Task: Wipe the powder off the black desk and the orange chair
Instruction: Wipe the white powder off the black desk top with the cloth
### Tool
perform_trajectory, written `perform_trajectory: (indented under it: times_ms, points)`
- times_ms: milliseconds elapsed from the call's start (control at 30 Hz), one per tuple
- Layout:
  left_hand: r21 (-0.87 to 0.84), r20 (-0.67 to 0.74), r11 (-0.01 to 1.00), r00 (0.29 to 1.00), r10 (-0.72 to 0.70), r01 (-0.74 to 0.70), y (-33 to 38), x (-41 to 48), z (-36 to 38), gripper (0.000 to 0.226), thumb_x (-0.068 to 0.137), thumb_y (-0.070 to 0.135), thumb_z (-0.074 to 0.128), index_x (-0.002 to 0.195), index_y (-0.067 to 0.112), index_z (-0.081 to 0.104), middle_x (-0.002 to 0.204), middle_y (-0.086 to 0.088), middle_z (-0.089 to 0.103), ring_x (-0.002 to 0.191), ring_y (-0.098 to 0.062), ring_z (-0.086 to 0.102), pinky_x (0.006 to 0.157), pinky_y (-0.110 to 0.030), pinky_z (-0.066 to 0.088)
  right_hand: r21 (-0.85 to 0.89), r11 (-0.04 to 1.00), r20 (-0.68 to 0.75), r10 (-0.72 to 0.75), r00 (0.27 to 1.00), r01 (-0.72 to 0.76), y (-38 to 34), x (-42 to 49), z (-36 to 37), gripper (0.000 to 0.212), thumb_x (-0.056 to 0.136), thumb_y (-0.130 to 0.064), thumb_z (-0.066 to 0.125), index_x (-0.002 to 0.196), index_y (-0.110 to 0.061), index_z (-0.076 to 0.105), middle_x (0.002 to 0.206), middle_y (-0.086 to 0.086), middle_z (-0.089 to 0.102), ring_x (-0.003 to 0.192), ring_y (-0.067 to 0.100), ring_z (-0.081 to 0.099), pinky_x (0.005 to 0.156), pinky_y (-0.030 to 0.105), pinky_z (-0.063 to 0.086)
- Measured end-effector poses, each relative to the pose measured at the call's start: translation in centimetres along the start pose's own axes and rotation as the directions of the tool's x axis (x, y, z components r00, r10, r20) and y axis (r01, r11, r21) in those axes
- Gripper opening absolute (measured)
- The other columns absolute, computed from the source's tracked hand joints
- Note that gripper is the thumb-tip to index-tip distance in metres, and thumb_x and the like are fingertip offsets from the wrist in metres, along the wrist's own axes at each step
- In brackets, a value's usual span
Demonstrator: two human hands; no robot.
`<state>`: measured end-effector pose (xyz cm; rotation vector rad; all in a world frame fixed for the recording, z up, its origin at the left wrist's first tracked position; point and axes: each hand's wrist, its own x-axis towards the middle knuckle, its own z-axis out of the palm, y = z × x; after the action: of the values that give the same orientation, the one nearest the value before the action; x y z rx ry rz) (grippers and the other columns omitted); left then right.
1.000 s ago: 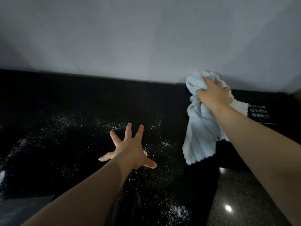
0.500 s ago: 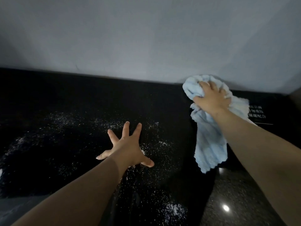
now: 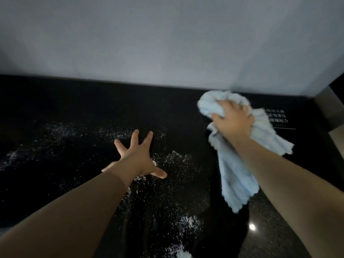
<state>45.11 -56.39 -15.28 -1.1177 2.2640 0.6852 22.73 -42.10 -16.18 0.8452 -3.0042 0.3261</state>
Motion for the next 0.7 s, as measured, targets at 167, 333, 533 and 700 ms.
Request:
perform_trajectory:
  times_ms: [167,333,533,700]
  points:
    - [0.022,-0.013,1.000,1.000,0.013,-0.012,0.2,-0.7,-0.2,0.133,0.053,0.057,0.082,0.142,0.048,-0.017,0.151,0.011,-0.030,0.133,-0.047,-0.030,0.107,-0.069,0.013,0.105,0.760,0.045,-0.648,0.761,0.641,1.0,-10.1,0.0,0.048,0.075,-0.049,0.042,0.119,-0.035,0.057,0.125,-0.004,0.059,0.111,0.029,0.052,0.084,0.051,0.040]
    - [0.069,-0.009,0.998,1.000,0.017,-0.016,1.0,-1.6,-0.7,0.129,0.060,0.056,0.079,0.145,0.041,-0.017,0.153,0.004,-0.028,0.134,-0.048,-0.028,0.113,-0.061,0.002,0.033,0.997,-0.039,-0.067,0.997,0.068,1.9,-3.0,-0.7,0.049,0.089,-0.044,0.044,0.136,-0.032,0.042,0.142,0.002,0.043,0.127,0.031,0.035,0.099,0.048,0.030]
    - [0.191,-0.017,0.981,0.999,0.044,-0.039,1.0,-2.3,-0.7,0.124,0.067,0.056,0.075,0.146,0.035,-0.019,0.153,-0.005,-0.029,0.139,-0.041,-0.023,0.113,-0.058,-0.007,0.109,0.879,-0.038,-0.462,0.886,0.463,-4.9,-13.4,1.3,0.046,0.077,-0.045,0.046,0.122,-0.038,0.050,0.126,-0.005,0.056,0.114,0.027,0.047,0.086,0.050,0.039]
    - [0.149,0.010,0.988,0.999,0.040,-0.041,0.9,-2.4,-0.8,0.120,0.069,0.060,0.070,0.144,0.036,-0.021,0.153,-0.002,-0.031,0.134,-0.049,-0.028,0.113,-0.059,-0.003,0.067,0.939,-0.092,-0.331,0.939,0.337,1.6,-10.1,-0.7,0.055,0.080,-0.047,0.038,0.129,-0.026,0.053,0.127,0.009,0.058,0.112,0.037,0.052,0.088,0.052,0.042]
